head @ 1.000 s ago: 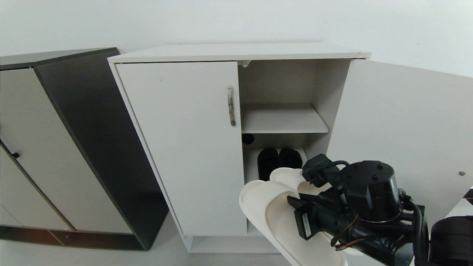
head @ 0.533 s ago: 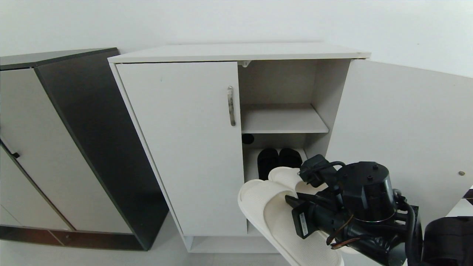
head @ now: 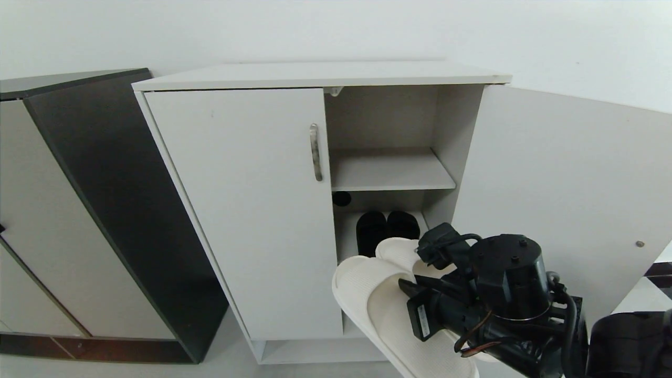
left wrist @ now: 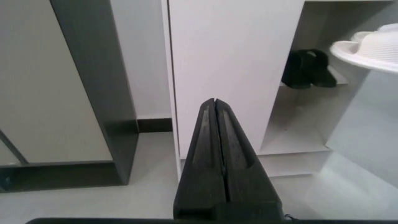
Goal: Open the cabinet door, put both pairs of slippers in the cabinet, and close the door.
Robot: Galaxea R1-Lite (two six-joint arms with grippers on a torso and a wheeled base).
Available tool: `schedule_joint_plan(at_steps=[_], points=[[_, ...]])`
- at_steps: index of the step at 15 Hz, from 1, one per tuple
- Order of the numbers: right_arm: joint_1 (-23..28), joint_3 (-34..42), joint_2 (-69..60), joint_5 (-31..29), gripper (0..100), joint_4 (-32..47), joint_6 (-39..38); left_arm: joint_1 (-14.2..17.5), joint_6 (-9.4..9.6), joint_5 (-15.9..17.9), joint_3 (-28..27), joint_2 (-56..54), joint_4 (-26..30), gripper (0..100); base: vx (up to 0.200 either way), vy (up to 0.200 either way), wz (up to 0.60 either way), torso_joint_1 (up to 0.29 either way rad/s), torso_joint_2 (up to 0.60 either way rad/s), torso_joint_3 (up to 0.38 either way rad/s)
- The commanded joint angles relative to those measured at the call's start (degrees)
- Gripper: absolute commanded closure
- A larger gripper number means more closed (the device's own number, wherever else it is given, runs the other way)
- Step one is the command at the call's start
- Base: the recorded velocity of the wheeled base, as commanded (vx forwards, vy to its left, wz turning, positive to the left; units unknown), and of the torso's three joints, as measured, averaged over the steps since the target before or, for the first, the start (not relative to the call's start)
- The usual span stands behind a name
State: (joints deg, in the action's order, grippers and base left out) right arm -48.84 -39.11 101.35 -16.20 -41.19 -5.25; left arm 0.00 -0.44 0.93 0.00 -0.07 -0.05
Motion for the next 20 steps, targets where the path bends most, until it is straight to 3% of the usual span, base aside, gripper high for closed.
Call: schedule_joint_plan(at_steps=[1, 2, 8, 11, 20], points=[[-0.1, -3.4, 2.0, -5.5, 100, 1.3, 0.1, 0.1, -0.09, 0.0, 0.0, 0.1, 0.0, 100, 0.0, 0.0, 0.0, 0.0, 0.0, 0.0], [-0.6, -9.8, 4.5, -14.0, 100, 5.7, -1.2, 0.1, -0.09, 0.0, 0.0, 0.1, 0.0, 100, 0.0, 0.0, 0.0, 0.0, 0.0, 0.0], [-4.6, -38.1, 5.7, -29.1, 100, 38.2, -13.1, 0.1, -0.09, 0.0, 0.0, 0.1, 0.0, 100, 0.0, 0.0, 0.0, 0.0, 0.0, 0.0], [-5.2, -42.4, 6.5, -31.0, 100, 38.6, -12.9, 0.1, -0.09, 0.0, 0.0, 0.1, 0.0, 100, 0.0, 0.0, 0.0, 0.0, 0.0, 0.0], [-3.6, -42.1, 8.5, -32.3, 100, 36.7, -12.7, 0.1, -0.09, 0.0, 0.0, 0.1, 0.0, 100, 0.0, 0.0, 0.0, 0.0, 0.0, 0.0]])
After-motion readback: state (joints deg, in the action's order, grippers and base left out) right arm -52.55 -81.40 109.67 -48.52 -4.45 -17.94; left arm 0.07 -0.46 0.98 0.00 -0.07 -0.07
